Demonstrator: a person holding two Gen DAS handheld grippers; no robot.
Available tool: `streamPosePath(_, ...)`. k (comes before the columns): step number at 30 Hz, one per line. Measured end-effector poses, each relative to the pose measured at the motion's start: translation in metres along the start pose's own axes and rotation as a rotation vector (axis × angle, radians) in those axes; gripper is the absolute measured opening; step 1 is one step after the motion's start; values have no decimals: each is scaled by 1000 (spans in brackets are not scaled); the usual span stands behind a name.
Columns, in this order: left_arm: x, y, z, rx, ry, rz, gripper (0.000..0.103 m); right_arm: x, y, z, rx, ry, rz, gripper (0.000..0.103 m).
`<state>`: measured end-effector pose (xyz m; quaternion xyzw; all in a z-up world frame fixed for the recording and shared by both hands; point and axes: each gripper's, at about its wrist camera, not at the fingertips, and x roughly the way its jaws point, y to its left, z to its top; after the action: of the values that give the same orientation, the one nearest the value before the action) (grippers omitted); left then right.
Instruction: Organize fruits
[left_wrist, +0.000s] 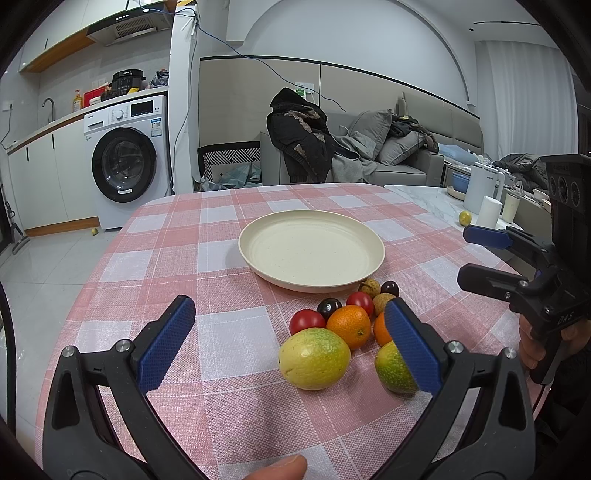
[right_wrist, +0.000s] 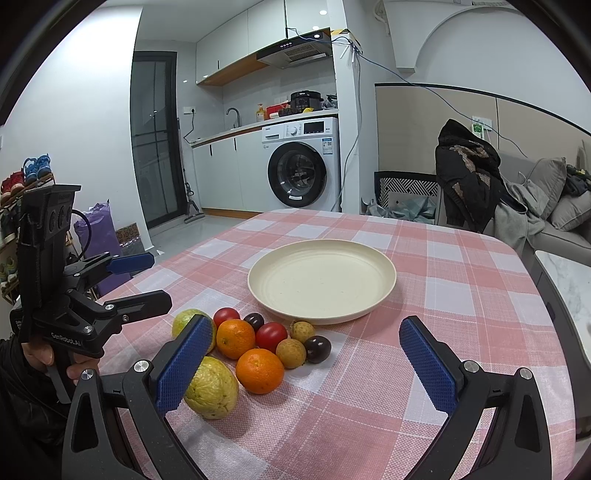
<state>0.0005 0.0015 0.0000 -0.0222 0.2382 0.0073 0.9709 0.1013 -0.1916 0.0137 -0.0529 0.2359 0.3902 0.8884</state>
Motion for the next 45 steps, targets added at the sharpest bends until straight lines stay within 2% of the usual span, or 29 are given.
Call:
streamPosePath(39,0,0,0,-1,0,1,102,1,-2,0,4,5,-3,103)
streamPosePath(45,1,4,0,-5,6,10,102,8,-10,-7,0,26,-33,103)
